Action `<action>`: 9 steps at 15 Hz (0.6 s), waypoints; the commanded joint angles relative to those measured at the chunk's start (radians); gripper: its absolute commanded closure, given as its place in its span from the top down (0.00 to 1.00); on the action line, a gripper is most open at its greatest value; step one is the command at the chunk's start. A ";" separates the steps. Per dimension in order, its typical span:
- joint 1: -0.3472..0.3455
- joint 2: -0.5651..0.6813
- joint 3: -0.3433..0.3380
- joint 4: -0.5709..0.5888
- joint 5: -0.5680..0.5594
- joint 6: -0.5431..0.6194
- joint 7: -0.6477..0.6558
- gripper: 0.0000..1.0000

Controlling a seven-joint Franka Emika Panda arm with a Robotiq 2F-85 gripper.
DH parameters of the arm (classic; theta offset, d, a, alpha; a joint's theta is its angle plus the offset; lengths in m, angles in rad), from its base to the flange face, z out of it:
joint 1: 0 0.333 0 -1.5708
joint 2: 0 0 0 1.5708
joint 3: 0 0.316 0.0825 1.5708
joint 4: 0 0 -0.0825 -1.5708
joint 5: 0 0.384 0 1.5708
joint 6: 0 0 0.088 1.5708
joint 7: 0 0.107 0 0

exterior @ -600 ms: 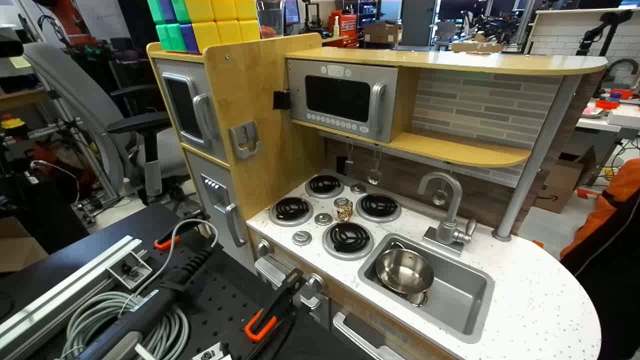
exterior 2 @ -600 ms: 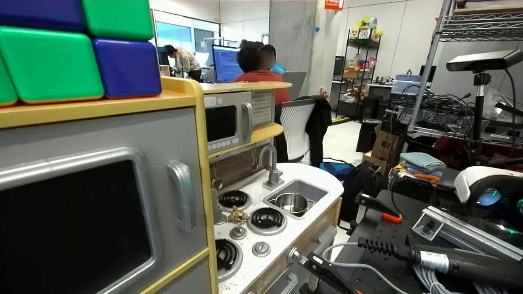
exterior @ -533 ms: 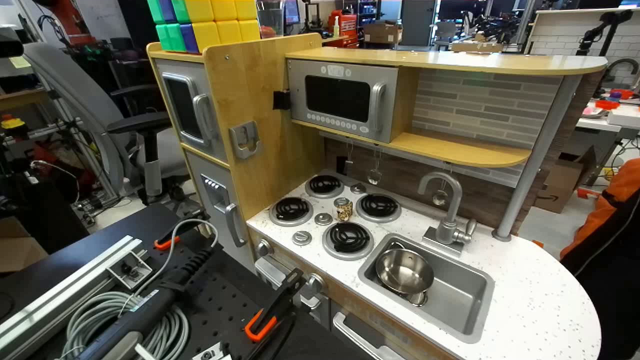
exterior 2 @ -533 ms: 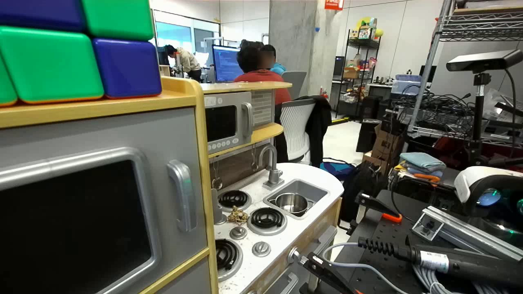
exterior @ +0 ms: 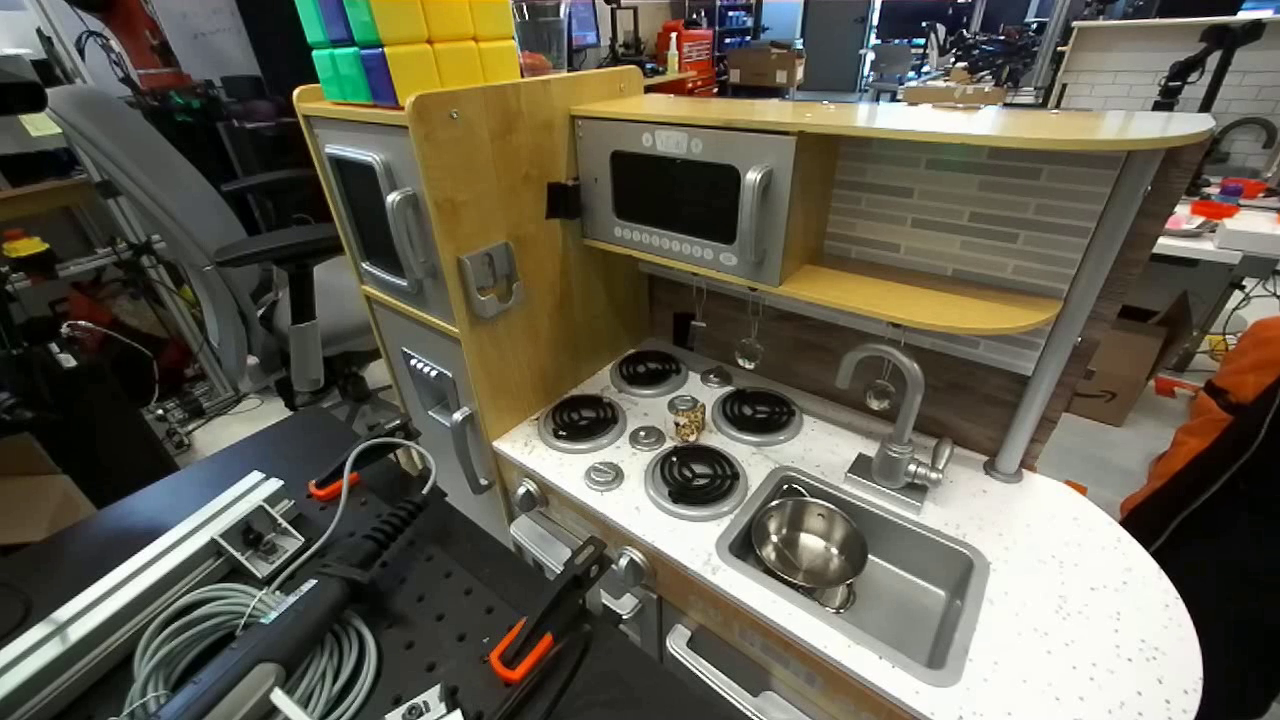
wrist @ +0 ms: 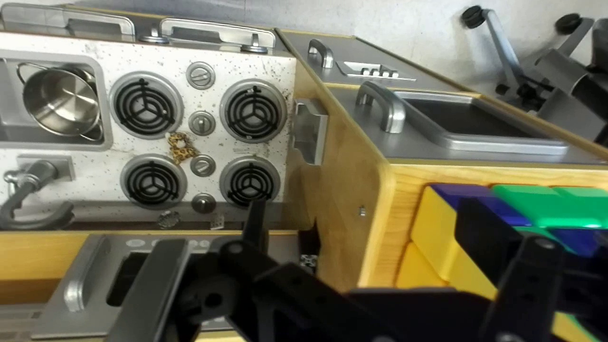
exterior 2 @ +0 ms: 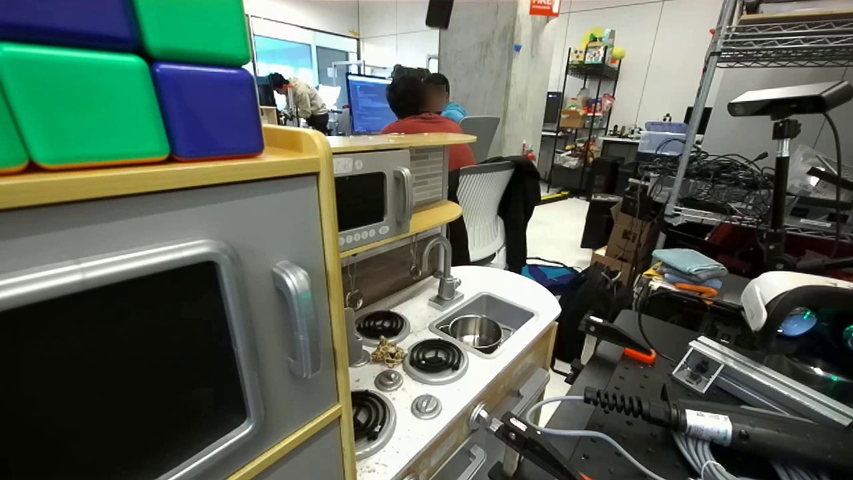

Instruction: Remove the plush toy from the top of the stove and put it inside the pot in the sink

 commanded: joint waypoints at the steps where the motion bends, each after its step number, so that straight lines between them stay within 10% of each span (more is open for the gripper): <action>1: -0.070 0.130 0.005 -0.029 -0.077 0.124 0.145 1.00; 9: -0.091 0.474 -0.048 0.002 -0.427 0.287 0.528 1.00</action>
